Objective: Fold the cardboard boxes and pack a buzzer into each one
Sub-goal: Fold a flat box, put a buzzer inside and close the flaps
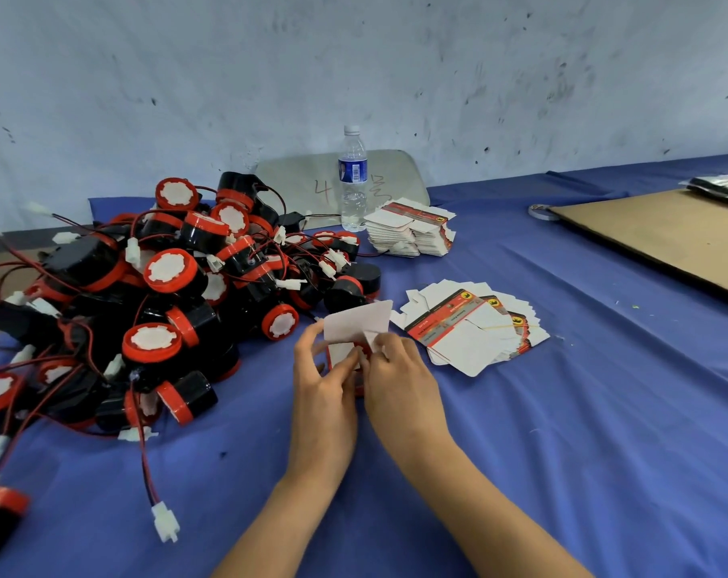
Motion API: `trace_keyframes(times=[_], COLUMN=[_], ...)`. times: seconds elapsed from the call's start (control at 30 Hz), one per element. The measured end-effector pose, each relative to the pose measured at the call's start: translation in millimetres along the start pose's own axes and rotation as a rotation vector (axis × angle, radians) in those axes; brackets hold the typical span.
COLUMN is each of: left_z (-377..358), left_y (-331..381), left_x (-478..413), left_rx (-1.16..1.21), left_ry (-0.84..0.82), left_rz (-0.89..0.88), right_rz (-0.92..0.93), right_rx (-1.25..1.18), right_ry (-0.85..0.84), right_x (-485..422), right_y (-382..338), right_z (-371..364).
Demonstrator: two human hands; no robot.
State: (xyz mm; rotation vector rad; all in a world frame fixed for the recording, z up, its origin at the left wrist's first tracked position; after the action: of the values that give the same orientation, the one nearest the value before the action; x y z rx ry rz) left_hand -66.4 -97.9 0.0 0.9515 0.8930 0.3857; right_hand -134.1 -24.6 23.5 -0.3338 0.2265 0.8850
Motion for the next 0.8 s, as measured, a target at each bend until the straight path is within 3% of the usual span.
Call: trace_keyframes(times=[0.13, 0.2, 0.27, 0.33, 0.4, 0.57, 0.67, 0.8], left_z=[2, -1, 4, 4, 1, -1, -14, -25], left_y=[8, 15, 20, 26, 24, 22, 27, 28], left_x=[1, 3, 3, 3, 2, 0, 6, 13], left_rx=[0.058, 0.019, -0.098, -0.194, -0.227, -0.163, -0.064, -0.013], left_ry=[0.01, -0.05, -0.028, -0.047, -0.11, -0.126, -0.259, -0.359], left_rz=[-0.003, -0.019, -0.07, -0.172, -0.16, -0.109, -0.115, -0.125], right_rz=[0.188, 0.138, 0.013, -0.058, -0.093, -0.449, -0.447, -0.3], right_rx=[0.132, 0.082, -0.049, -0.211, -0.389, -1.147, -1.214, -1.219], right_ry=[-0.005, 0.108, 0.249, 0.199, 0.152, 0.251, 0.287, 0.155], right_x=[1, 2, 4, 1, -2, -2, -6, -7], right_y=[-19, -19, -10, 1, 12, 61, 73, 58], right_z=[2, 17, 31, 24, 15, 17, 24, 24])
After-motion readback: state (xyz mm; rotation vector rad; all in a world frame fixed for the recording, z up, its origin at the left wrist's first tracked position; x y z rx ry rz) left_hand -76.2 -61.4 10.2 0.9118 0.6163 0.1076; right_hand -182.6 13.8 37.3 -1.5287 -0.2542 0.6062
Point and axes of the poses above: each hand's wrist, its own x-axis away from the middle knuckle, its own z-axis out of the back of the hand, y = z × x, the point moved 7 cm from there along -x, towards the middle knuckle, and after that the axes turned 4 degrees about x, right-handed, at the moved point
